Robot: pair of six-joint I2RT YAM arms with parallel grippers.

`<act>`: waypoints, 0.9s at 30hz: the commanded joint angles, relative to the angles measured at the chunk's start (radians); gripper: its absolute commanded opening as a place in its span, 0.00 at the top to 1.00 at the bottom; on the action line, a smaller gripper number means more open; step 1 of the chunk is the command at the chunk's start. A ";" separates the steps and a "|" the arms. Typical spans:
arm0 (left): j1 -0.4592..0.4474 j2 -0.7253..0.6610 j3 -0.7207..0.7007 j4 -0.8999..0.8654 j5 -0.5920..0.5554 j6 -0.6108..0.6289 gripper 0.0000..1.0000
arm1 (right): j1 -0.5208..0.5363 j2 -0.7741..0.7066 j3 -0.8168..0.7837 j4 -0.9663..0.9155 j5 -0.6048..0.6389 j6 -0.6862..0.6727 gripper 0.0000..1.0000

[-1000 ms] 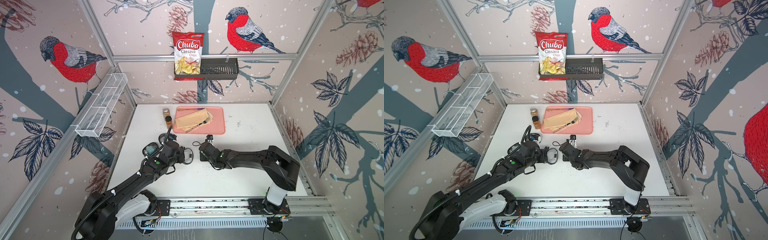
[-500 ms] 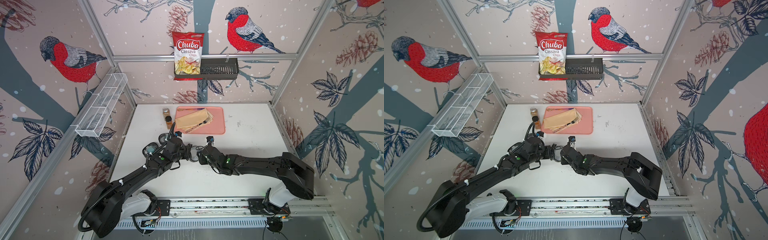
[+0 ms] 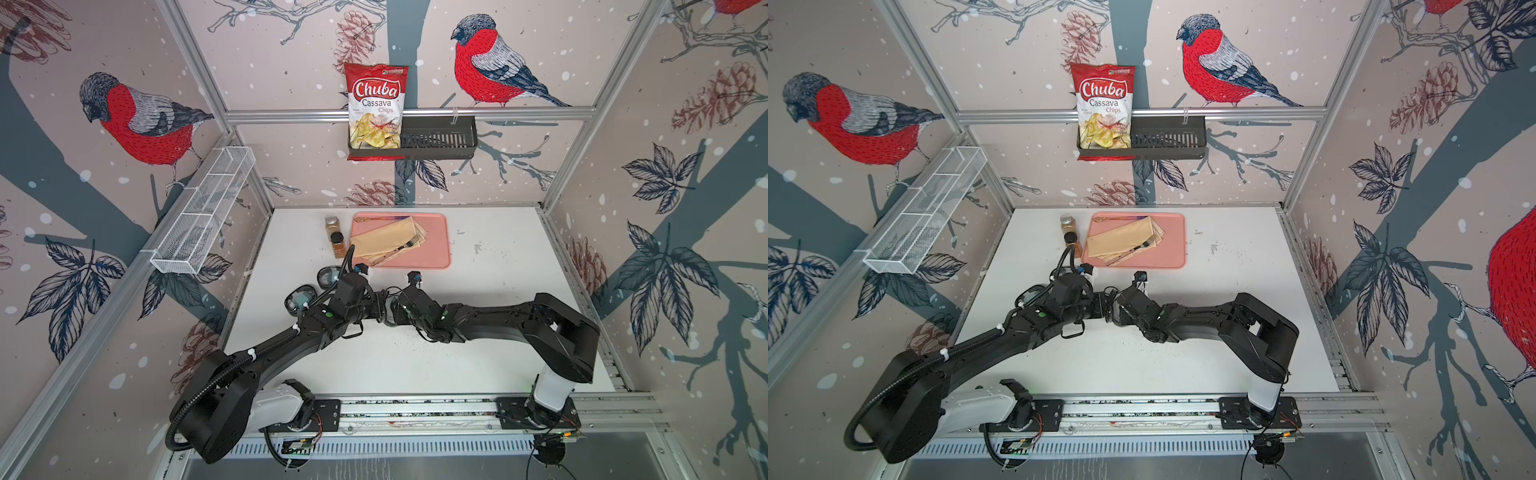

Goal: Pack away charging kits
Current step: Place the plug in the storage bag.

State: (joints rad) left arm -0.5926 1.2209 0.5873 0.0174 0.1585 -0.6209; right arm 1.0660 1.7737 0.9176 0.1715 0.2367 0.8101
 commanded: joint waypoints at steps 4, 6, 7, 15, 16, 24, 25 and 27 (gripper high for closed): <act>0.001 0.022 0.020 0.054 0.019 -0.003 1.00 | -0.002 0.027 0.026 0.016 -0.010 -0.011 0.80; 0.001 0.031 0.021 0.054 0.024 -0.002 1.00 | -0.002 0.032 0.033 0.013 -0.011 -0.012 0.80; 0.001 0.033 0.023 0.057 0.026 -0.003 1.00 | -0.002 0.036 0.036 0.012 -0.012 -0.012 0.79; 0.001 0.034 0.023 0.056 0.026 -0.004 1.00 | 0.001 0.087 0.084 -0.018 -0.016 -0.008 0.78; 0.001 0.035 0.023 0.054 0.026 -0.004 1.00 | 0.001 0.093 0.091 -0.026 -0.013 -0.008 0.78; 0.001 0.041 0.026 0.052 0.020 -0.004 1.00 | 0.012 0.100 0.106 -0.063 0.016 -0.002 0.70; 0.001 0.043 0.026 0.052 0.018 -0.004 1.00 | 0.012 0.100 0.107 -0.065 0.018 -0.002 0.68; 0.001 0.045 0.026 0.049 0.016 -0.004 1.00 | 0.016 0.100 0.108 -0.069 0.022 -0.002 0.64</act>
State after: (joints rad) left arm -0.5926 1.2636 0.6052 0.0166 0.1799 -0.6212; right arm 1.0775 1.8740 1.0176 0.1162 0.2367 0.8104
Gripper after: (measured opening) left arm 0.072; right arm 0.440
